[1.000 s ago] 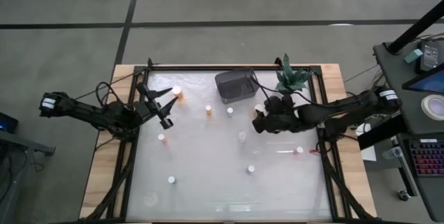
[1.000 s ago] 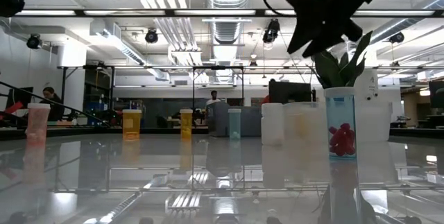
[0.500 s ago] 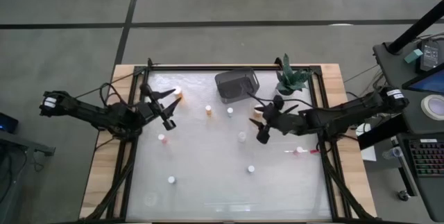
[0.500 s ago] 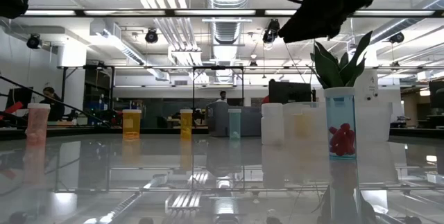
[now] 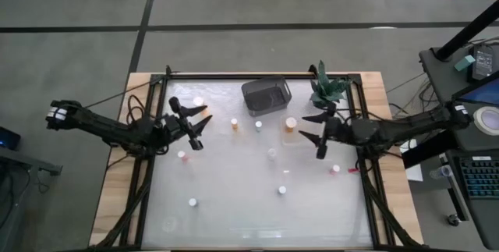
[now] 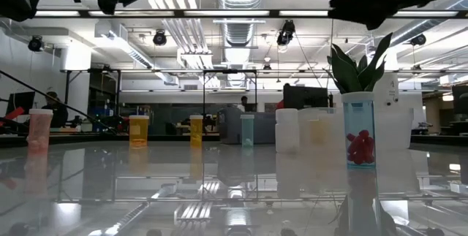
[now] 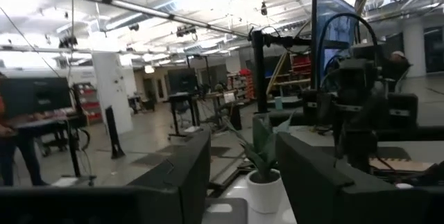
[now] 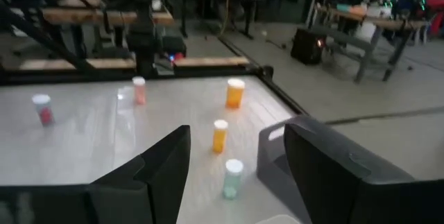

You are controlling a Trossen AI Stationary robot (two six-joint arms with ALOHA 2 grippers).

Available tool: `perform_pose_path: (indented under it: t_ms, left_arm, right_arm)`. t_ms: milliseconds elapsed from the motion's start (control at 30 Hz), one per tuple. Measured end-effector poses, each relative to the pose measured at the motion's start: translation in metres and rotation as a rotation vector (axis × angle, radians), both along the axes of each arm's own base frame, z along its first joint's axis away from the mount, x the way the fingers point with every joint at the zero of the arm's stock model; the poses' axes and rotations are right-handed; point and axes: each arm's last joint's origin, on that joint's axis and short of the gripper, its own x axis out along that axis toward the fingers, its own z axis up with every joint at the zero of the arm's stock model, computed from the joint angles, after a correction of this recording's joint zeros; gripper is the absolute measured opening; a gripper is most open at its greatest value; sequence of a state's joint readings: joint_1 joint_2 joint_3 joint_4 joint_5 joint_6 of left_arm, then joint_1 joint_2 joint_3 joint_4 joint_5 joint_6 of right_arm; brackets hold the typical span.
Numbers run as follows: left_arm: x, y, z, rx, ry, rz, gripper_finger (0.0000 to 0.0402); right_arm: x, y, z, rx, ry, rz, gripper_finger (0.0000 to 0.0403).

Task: Pick and place medicine bottles into bin by pill shape (circle, oval)
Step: Put the small yellow pill bottle into the black bin

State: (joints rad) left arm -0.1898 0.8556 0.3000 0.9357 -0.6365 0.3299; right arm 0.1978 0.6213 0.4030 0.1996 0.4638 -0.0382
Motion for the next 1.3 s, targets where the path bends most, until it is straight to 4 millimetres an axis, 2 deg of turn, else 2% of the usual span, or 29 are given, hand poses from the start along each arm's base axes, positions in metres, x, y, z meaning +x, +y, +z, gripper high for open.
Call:
perform_pose_path:
  t_ms: [267,400,600,1000,1300]
  left_arm:
    - [0.007,-0.001,-0.001,-0.040,-0.053,-0.012,0.0148]
    - [0.011,-0.002,-0.003,-0.042,-0.062,-0.012,0.0148]
    - [0.019,-0.004,-0.009,-0.041,-0.057,-0.011,0.0148]
    - [0.039,-0.003,-0.009,-0.038,-0.052,0.010,0.0148]
    - [0.061,-0.005,0.001,-0.053,-0.033,0.014,0.0148]
  right_arm:
    - [-0.032,-0.003,0.003,-0.046,-0.185,0.133,0.0223]
    - [-0.055,-0.007,0.009,-0.053,-0.317,0.131,0.0224]
    - [-0.072,-0.010,0.006,-0.058,-0.407,0.150,0.0224]
    - [-0.087,-0.013,-0.005,-0.059,-0.468,0.160,0.0224]
    - [-0.085,-0.012,-0.015,-0.071,-0.423,0.164,0.0223]
